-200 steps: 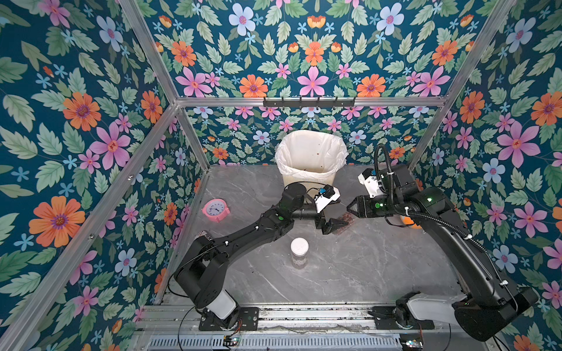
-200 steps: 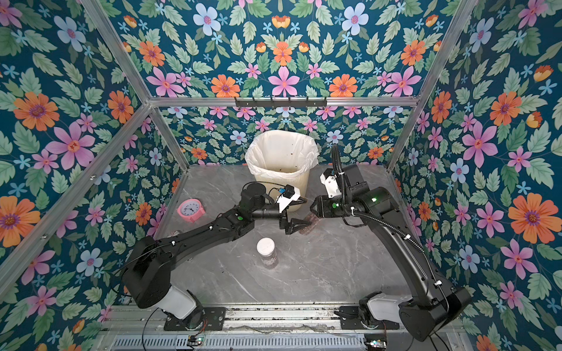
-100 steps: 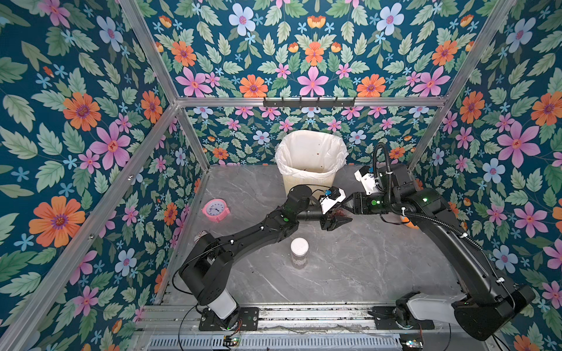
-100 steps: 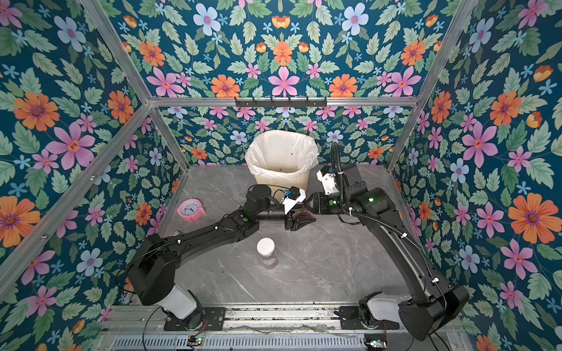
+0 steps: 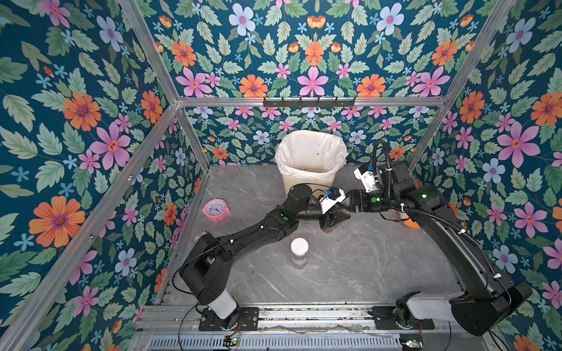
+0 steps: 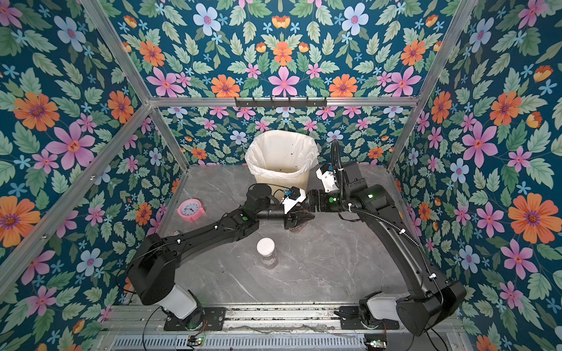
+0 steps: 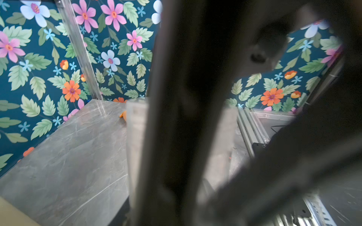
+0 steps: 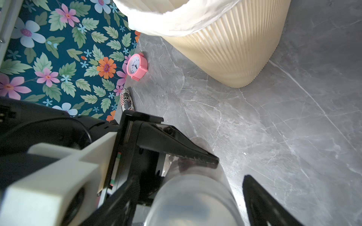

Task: Empty the moldy dried flower tea in the jars
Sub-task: Pick up the jar from the center of the board, then unscrew the lid from the jar.

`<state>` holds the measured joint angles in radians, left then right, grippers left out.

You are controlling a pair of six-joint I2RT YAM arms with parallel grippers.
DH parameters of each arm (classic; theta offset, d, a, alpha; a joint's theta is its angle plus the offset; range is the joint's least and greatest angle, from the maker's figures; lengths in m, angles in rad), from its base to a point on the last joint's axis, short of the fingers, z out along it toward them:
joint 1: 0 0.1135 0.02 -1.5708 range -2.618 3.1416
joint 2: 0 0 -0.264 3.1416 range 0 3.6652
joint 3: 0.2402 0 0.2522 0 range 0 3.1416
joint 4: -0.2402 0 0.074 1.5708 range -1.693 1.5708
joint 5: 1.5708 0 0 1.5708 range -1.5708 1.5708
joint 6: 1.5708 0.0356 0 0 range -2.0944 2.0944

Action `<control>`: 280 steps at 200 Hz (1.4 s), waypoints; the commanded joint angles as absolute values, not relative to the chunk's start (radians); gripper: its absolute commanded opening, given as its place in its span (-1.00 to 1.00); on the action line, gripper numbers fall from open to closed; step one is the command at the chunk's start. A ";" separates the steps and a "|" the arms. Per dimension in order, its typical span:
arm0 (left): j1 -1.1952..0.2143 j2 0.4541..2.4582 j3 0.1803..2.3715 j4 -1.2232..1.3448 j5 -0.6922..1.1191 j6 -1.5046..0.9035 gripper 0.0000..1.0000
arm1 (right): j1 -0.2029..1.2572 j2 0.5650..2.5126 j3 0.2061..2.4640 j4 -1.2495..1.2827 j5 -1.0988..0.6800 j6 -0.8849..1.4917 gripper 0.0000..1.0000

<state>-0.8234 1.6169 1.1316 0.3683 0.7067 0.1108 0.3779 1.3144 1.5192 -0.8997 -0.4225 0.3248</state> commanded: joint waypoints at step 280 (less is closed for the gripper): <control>-0.811 1.593 1.223 0.153 0.835 0.202 -0.10 | 0.318 1.072 1.248 -0.612 -0.596 -0.017 0.92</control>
